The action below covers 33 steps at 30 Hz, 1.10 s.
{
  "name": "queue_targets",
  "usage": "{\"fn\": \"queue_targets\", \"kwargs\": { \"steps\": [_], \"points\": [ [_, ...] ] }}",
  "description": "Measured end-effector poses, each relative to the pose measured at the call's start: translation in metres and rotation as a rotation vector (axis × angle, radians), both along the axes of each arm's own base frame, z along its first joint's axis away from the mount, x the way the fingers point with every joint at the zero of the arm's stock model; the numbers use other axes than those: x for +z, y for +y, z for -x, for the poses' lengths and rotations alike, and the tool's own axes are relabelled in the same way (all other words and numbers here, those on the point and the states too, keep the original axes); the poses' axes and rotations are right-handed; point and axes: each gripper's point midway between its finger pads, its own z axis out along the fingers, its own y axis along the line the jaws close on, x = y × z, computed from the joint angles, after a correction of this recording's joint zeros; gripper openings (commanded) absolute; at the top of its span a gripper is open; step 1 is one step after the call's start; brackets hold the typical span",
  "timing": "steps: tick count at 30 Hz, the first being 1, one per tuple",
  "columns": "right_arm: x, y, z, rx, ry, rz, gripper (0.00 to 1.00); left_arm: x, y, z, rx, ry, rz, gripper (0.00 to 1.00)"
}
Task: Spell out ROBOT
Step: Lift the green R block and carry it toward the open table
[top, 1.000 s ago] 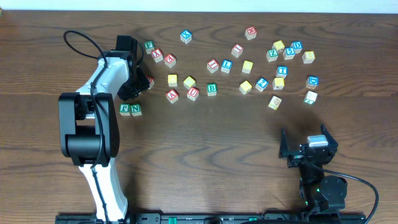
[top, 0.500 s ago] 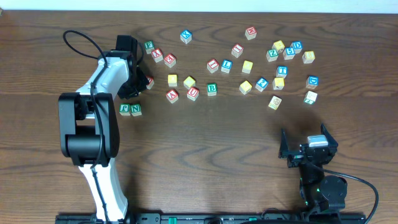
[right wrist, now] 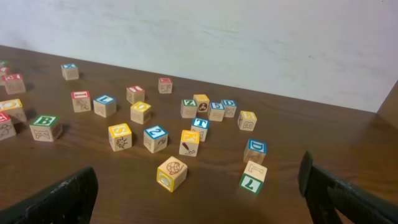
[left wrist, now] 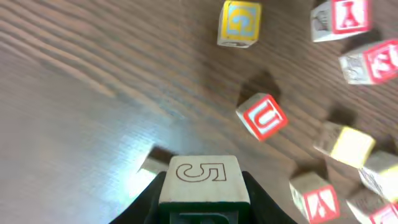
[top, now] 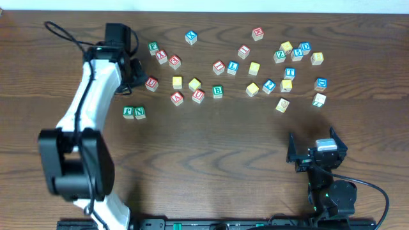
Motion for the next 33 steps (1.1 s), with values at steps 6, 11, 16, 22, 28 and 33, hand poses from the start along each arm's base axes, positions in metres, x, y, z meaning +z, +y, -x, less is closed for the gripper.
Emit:
{"fn": "queue_targets", "kwargs": {
  "steps": [6,11,16,22,28,33],
  "points": [
    [0.000,0.000,0.000,0.000,0.000,0.000,0.99,0.067,-0.015,0.033,-0.091,-0.075,0.067,0.25],
    [0.000,0.000,0.000,0.000,0.001,0.000,0.99,0.087,-0.033,0.066,-0.174,-0.046,0.140,0.19],
    [0.000,0.000,0.000,0.000,0.001,0.000,0.99,0.079,-0.061,0.090,-0.289,0.048,0.152,0.19],
    [0.000,0.000,0.000,0.000,0.001,0.000,0.99,0.076,-0.115,0.111,-0.485,0.090,0.142,0.19],
    [0.000,0.000,0.000,0.000,0.000,0.000,0.99,0.045,-0.153,0.138,-0.628,0.148,0.110,0.19],
    [0.000,0.000,0.000,0.000,0.000,0.000,0.99,-0.004,-0.156,0.148,-0.593,0.170,0.109,0.19]
  ]
}}
